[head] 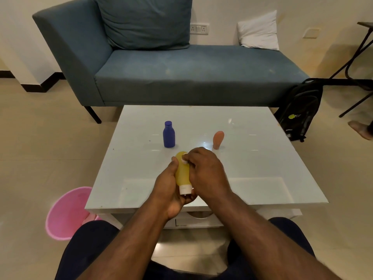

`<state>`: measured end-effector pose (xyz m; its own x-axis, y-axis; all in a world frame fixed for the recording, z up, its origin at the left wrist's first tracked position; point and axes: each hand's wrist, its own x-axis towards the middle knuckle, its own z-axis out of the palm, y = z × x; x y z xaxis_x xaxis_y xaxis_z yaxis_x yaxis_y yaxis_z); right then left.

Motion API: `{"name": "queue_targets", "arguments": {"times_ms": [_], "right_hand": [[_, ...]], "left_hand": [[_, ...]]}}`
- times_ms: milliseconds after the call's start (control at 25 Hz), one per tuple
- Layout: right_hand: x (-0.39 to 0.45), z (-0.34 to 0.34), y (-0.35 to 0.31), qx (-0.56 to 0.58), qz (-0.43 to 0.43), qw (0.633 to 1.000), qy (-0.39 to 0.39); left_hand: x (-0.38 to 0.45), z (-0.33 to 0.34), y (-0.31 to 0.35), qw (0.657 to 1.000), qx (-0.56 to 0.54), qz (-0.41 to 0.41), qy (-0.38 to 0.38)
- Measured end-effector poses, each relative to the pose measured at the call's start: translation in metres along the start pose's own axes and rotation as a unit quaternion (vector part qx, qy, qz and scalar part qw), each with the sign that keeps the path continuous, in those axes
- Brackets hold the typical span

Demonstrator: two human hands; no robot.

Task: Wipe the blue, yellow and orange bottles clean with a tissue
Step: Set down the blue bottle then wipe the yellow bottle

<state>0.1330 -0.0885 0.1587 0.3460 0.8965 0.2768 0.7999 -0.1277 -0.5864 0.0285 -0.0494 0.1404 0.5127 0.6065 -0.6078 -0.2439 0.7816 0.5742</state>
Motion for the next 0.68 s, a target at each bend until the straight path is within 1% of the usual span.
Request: {"name": "queue_targets", "arguments": {"times_ms": [80,120,160,280,320,440,480,600,680], "right_hand": [[-0.015,0.001,-0.007,-0.030,-0.031,0.997,-0.059],[-0.022,0.000,-0.009,-0.027,-0.035,0.996,-0.082],[-0.019,-0.003,-0.007,-0.026,-0.028,0.996,-0.085],[0.001,-0.004,0.001,0.001,0.011,1.000,0.003],[0.002,-0.003,-0.002,0.002,0.019,1.000,0.008],[-0.011,-0.003,-0.010,0.000,-0.006,0.999,-0.035],[-0.010,-0.004,-0.008,0.014,0.001,1.000,-0.027],[0.003,-0.017,-0.006,0.063,0.065,0.995,0.028],[0.005,-0.019,-0.007,0.056,0.074,0.996,0.019]], "left_hand": [[-0.001,-0.003,0.001,1.000,0.006,-0.004,0.001],[-0.001,-0.005,0.002,1.000,0.012,-0.006,-0.005],[-0.001,-0.005,0.002,1.000,0.017,-0.007,-0.007],[0.003,-0.007,-0.009,0.999,0.027,-0.018,-0.015],[0.002,-0.007,-0.010,0.999,0.035,-0.014,-0.019],[0.003,-0.013,-0.005,0.998,0.052,-0.002,-0.019],[0.006,-0.016,-0.006,0.998,0.063,0.007,-0.023],[0.005,-0.015,-0.009,0.992,0.109,0.049,-0.027],[0.006,-0.013,-0.009,0.984,0.159,0.084,-0.010]]}}
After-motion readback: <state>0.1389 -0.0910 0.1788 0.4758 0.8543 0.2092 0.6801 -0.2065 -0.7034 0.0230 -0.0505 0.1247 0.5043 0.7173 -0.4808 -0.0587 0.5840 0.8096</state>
